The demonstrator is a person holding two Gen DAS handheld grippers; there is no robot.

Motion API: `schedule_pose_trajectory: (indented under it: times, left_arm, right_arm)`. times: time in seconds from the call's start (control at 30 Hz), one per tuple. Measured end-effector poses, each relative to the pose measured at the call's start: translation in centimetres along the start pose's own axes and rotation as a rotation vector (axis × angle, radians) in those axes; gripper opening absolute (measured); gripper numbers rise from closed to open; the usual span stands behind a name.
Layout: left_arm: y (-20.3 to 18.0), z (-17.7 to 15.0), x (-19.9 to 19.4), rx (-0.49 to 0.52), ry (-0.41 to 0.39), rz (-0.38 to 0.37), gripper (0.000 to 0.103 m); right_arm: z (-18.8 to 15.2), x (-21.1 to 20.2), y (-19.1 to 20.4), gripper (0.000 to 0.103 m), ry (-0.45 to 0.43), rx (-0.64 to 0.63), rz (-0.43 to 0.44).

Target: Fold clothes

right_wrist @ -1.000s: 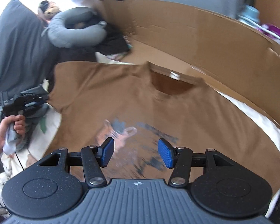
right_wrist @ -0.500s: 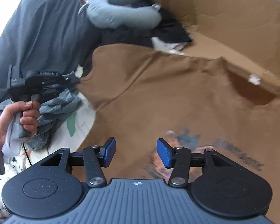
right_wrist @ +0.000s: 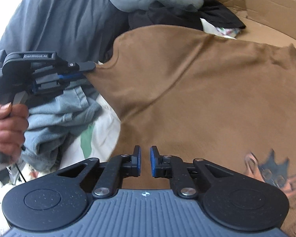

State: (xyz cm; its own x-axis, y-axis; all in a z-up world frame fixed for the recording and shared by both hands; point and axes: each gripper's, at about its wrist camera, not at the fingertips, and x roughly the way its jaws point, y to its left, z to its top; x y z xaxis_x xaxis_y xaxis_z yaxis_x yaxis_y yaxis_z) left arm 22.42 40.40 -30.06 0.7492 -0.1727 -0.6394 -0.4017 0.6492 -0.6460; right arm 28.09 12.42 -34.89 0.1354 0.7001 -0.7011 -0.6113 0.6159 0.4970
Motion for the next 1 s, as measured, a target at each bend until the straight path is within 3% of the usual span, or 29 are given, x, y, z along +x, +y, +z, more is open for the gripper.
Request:
schedule_pose_trajectory:
  times: [0.43,1.0]
  left_arm:
    - [-1.0,-0.8,-0.9,0.014,0.021,-0.014,0.006]
    - [-3.8,-4.8,-0.2,0.173,0.163,-0.003,0.005]
  right_arm:
    - [1.1,5.2,0.6,0.007,0.017,0.043,0.053]
    - [0.1,7.8,-0.4,0.011,0.029,0.173,-0.011]
